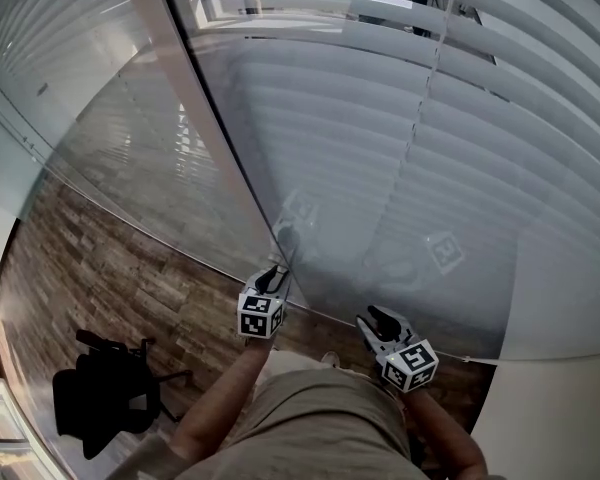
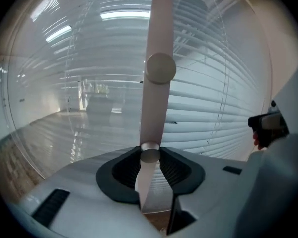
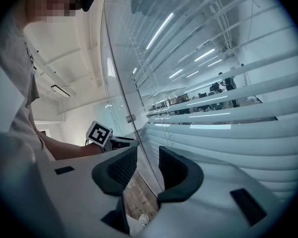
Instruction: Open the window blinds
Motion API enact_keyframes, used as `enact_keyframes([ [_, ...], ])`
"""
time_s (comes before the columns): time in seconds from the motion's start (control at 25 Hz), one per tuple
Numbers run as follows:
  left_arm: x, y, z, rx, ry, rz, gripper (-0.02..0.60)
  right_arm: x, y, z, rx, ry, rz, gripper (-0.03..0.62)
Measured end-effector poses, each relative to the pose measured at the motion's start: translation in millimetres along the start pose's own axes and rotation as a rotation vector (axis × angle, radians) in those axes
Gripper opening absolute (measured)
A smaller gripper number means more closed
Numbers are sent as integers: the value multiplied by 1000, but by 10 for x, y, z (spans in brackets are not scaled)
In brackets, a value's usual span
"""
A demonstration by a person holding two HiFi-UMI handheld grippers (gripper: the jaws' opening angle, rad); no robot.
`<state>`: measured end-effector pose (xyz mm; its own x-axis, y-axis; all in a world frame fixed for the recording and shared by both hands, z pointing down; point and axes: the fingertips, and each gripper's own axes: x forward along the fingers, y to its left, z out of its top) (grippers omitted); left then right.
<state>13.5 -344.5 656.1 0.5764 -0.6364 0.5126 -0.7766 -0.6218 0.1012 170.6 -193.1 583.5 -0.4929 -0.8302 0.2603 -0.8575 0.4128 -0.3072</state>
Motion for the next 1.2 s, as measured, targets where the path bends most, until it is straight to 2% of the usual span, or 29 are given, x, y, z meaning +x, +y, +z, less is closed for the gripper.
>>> enact_keyframes([
  [0.24,5,4,8,-101,-8,-45,135,38,29,-6,-6,6,16,137],
  [0.48,-40,-1,173,-215,-11,-102,135,21,40,195,-10,13,18,137],
  [0.64,8,40,66,-288,-8,-137,135,58,11,86,-8,13,14,137],
  [0.8,20,37,44,-396,-5,-181,135,43,-1,77,-9,12,9,137],
  [1.2,-7,19,-46,-475,-8,-232,135,19,41,14,-14,8,7,137],
])
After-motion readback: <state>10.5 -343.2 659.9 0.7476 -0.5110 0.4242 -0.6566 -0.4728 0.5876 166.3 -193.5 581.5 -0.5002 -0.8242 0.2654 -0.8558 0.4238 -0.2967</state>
